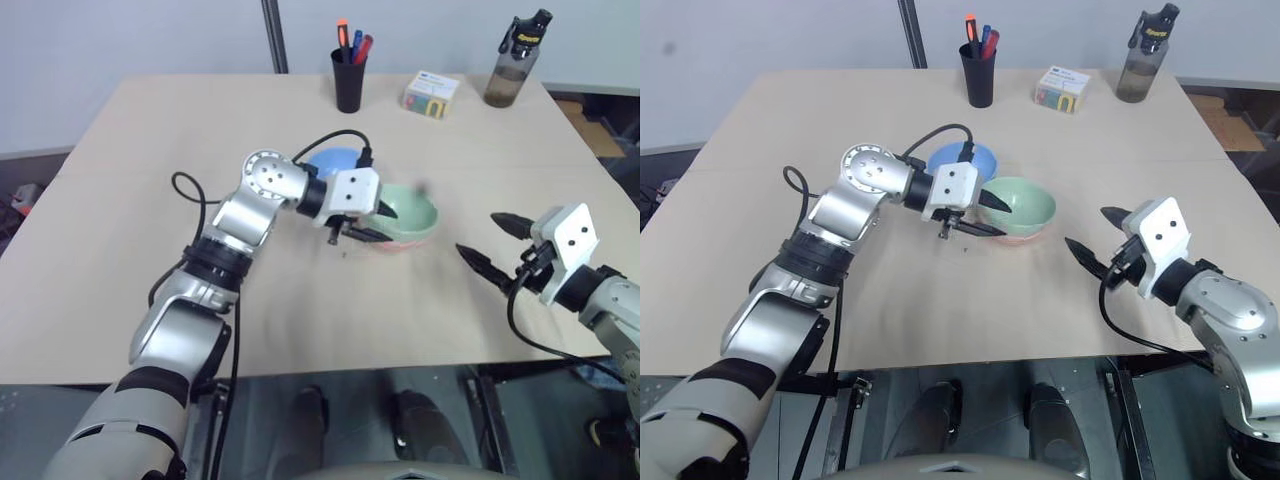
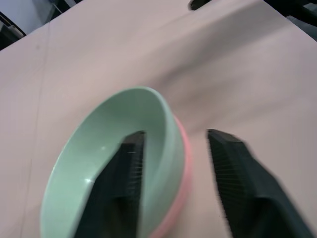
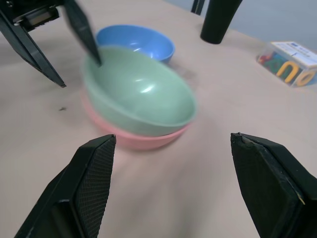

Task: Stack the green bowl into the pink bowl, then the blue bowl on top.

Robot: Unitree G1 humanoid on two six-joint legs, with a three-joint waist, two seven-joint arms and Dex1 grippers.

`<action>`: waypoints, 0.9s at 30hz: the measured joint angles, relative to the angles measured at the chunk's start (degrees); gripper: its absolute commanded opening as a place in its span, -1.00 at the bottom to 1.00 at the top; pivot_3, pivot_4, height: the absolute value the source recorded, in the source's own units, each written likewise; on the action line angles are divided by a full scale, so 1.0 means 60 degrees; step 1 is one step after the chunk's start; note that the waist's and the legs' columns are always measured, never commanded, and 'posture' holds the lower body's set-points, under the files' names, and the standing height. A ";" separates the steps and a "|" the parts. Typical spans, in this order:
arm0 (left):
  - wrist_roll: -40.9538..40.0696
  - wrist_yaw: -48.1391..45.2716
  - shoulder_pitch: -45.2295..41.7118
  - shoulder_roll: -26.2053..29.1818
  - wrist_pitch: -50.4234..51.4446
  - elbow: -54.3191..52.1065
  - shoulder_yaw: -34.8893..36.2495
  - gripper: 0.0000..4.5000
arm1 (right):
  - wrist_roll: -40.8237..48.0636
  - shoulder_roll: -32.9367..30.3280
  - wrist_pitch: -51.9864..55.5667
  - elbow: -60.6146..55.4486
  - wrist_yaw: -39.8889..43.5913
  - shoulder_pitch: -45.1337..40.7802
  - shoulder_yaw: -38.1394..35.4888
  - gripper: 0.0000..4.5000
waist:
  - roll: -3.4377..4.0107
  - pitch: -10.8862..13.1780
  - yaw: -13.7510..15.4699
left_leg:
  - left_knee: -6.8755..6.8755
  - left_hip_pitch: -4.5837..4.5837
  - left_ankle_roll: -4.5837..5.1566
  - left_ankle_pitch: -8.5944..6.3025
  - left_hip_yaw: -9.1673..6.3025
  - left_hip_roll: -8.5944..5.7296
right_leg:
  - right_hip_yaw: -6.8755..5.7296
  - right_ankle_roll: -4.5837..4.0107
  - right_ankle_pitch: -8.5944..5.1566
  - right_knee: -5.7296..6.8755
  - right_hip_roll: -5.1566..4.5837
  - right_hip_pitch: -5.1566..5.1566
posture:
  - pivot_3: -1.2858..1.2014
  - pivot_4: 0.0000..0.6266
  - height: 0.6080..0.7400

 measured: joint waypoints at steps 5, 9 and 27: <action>0.0608 0.0864 -0.0728 0.0738 -0.0157 0.0969 0.0352 0.14 | 0.0968 -0.0379 -0.0106 -0.0077 0.0586 0.0295 -0.0771 0.71 | 0.0003 -0.0001 -0.0081 | 0.0002 0.0015 0.0001 0.0000 0.0003 0.0006 | 0.0002 0.0001 -0.0001 0.0006 0.0007 0.0000 | 0.03 -0.52 1.00; 0.1558 0.1655 -0.0859 0.1813 -0.0664 0.2597 0.0418 0.14 | 0.1352 -0.0410 -0.0151 -0.0111 0.0751 0.0352 -0.0928 0.71 | 0.0008 -0.0002 -0.0069 | -0.0003 0.0013 0.0002 -0.0001 0.0003 0.0008 | 0.0002 0.0002 -0.0001 0.0004 0.0008 0.0000 | 0.03 -0.52 1.00; 0.3947 0.3905 -0.2353 0.0559 -0.3526 0.7150 -0.0202 0.14 | 0.1340 -0.0564 -0.0443 -0.0332 -0.0008 0.0249 -0.0625 0.71 | -0.0003 0.0003 0.0151 | 0.0015 -0.0026 0.0001 -0.0001 -0.0022 -0.0007 | -0.0019 0.0004 0.0001 -0.0003 0.0003 -0.0002 | 0.03 -0.52 1.00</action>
